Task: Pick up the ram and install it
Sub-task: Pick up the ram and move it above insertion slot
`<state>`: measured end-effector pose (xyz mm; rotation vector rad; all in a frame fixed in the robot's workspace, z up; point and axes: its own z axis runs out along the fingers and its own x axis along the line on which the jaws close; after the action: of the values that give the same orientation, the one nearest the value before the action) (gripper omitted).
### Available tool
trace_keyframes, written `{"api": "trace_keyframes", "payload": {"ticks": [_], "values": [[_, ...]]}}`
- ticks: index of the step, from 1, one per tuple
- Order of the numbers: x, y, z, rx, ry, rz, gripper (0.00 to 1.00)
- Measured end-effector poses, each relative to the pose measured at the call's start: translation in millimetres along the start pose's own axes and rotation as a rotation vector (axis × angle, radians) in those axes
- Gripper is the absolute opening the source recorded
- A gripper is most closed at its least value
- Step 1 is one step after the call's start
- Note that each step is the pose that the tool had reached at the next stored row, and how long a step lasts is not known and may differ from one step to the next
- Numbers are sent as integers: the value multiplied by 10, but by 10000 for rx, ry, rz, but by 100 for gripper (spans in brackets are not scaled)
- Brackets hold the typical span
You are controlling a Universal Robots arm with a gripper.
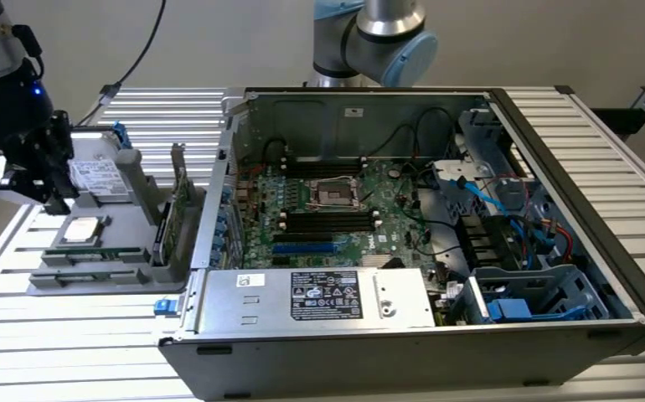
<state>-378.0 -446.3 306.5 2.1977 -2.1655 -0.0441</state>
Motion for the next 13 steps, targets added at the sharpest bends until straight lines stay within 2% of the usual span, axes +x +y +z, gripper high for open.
{"api": "trace_keyframes", "payload": {"ticks": [1, 2, 13], "values": [[0, 1, 16, 2, 1, 0, 30], [0, 4, 35, 2, 2, -4, 36], [48, 4, 235, 5, 11, -147, 36]]}}
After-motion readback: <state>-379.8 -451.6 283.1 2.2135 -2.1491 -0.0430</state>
